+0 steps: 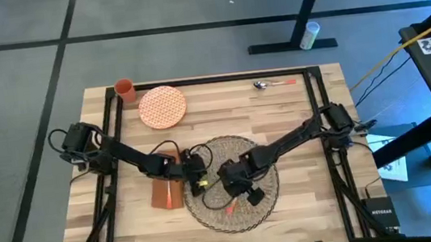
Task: Set table place
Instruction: Put the orange table knife to the right of the brown table mat
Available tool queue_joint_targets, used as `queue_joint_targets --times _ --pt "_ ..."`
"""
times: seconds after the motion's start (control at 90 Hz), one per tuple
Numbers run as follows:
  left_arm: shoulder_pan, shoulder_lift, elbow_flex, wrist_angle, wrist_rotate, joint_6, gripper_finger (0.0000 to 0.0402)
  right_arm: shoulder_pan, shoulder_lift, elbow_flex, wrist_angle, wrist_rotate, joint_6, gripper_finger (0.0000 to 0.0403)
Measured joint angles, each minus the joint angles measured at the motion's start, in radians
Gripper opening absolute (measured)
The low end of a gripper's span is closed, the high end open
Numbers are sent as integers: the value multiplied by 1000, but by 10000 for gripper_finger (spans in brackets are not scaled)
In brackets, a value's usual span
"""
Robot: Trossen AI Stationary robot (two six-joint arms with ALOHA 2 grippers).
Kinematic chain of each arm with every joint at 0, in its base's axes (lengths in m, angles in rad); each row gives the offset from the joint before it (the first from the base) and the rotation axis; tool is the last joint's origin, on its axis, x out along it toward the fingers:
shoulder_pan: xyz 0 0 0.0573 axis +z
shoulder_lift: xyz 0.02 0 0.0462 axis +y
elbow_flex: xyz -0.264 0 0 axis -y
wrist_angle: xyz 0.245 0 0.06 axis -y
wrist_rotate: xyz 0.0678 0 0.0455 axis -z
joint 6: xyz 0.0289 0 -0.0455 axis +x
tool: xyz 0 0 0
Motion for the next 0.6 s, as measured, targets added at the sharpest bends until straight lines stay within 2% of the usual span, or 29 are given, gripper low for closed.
queue_joint_targets --times 0.256,0.389,0.6 --pt "2 0 0 2 0 0 0 11 0 0 84 -3 0 0" --pt "3 0 0 2 0 0 0 15 0 0 103 -55 -6 0" --pt "3 0 -1 2 0 0 0 29 0 0 138 -81 -28 0"
